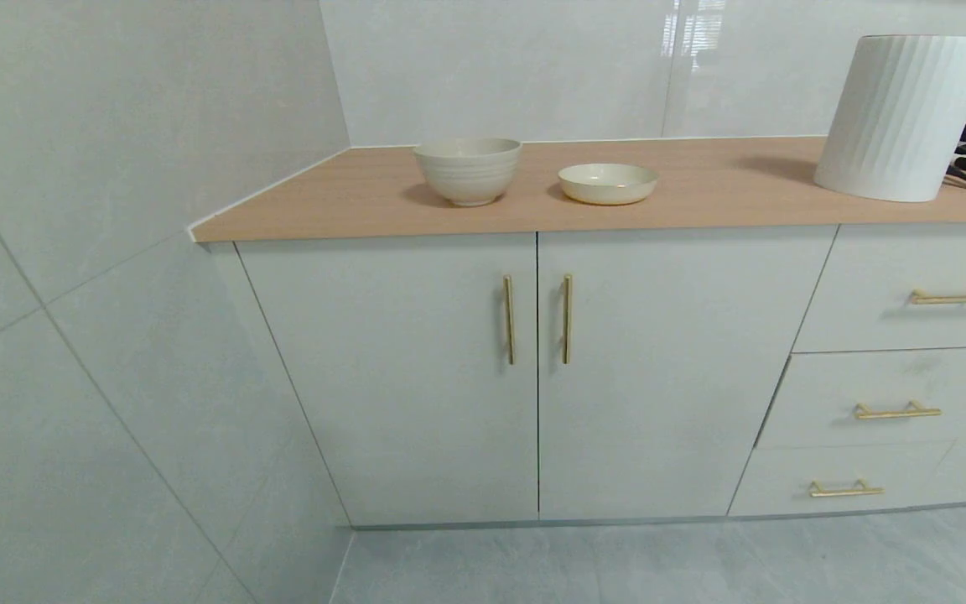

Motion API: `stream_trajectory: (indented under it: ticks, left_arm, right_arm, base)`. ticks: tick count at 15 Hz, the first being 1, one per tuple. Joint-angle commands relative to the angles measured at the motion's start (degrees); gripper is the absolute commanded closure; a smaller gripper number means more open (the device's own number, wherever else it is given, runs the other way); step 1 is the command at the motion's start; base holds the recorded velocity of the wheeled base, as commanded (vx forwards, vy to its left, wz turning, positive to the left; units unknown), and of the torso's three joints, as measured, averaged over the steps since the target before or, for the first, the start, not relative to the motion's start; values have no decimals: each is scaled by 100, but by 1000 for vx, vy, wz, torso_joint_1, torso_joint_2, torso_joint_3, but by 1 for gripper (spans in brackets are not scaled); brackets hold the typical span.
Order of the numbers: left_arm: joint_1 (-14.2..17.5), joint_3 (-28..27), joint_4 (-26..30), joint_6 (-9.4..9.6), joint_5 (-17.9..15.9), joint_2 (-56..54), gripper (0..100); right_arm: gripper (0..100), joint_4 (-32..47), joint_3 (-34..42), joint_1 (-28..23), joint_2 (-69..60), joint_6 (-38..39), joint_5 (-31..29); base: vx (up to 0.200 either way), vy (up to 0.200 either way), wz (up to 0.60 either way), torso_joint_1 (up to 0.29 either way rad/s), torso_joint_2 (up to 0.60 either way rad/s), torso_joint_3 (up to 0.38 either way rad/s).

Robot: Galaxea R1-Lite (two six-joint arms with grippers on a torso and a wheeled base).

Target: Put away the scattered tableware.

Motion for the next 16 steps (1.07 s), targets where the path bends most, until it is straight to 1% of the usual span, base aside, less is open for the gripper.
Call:
stream_trajectory:
  ticks: [1, 3, 4, 5, 6, 9, 11, 12, 13, 15, 16]
  left_arm:
    - [1, 1, 0, -2, 6, 0, 0]
    - [1, 1, 0, -2, 6, 0, 0]
    - [1, 1, 0, -2, -3, 0, 0]
    - [1, 1, 0, -2, -3, 0, 0]
    - [1, 1, 0, -2, 6, 0, 0]
    - [1, 1, 0, -2, 6, 0, 0]
    - [1, 1, 0, -11, -3, 0, 0]
    - [1, 1, 0, -11, 6, 0, 0]
    - [1, 1, 0, -2, -3, 0, 0]
    - [1, 1, 0, -2, 6, 0, 0]
    - [1, 1, 0, -2, -3, 0, 0]
  right_arm:
    - [0, -8, 0, 1, 0, -10, -2]
    - [0, 0, -88, 1, 26, -54, 69]
    - [0, 27, -642, 71, 281, 25, 394]
    - [0, 27, -1125, 150, 738, 315, 596]
    - [0, 36, -1538, 194, 1301, 412, 754]
    - [0, 0, -2707, 282, 3445, 438, 1765]
    - [0, -8, -3296, 291, 4579, 429, 2275]
    - [0, -8, -3393, 326, 4764, 429, 2336]
    - [0, -8, -3691, 607, 5265, 447, 2380]
    - [0, -8, -4043, 853, 5827, 465, 2354]
    - [0, -8, -4395, 932, 6372, 482, 2354]
  base:
    - [0, 0, 0, 0, 0, 0]
    - [0, 0, 0, 0, 0, 0]
    - [0, 0, 0, 0, 0, 0]
    - [0, 0, 0, 0, 0, 0]
    - [0, 0, 0, 0, 0, 0]
    - [0, 0, 0, 0, 0, 0]
    - [0, 0, 0, 0, 0, 0]
    - [0, 0, 0, 0, 0, 0]
    - [0, 0, 0, 0, 0, 0]
    - [0, 0, 0, 0, 0, 0]
    - [0, 0, 0, 0, 0, 0]
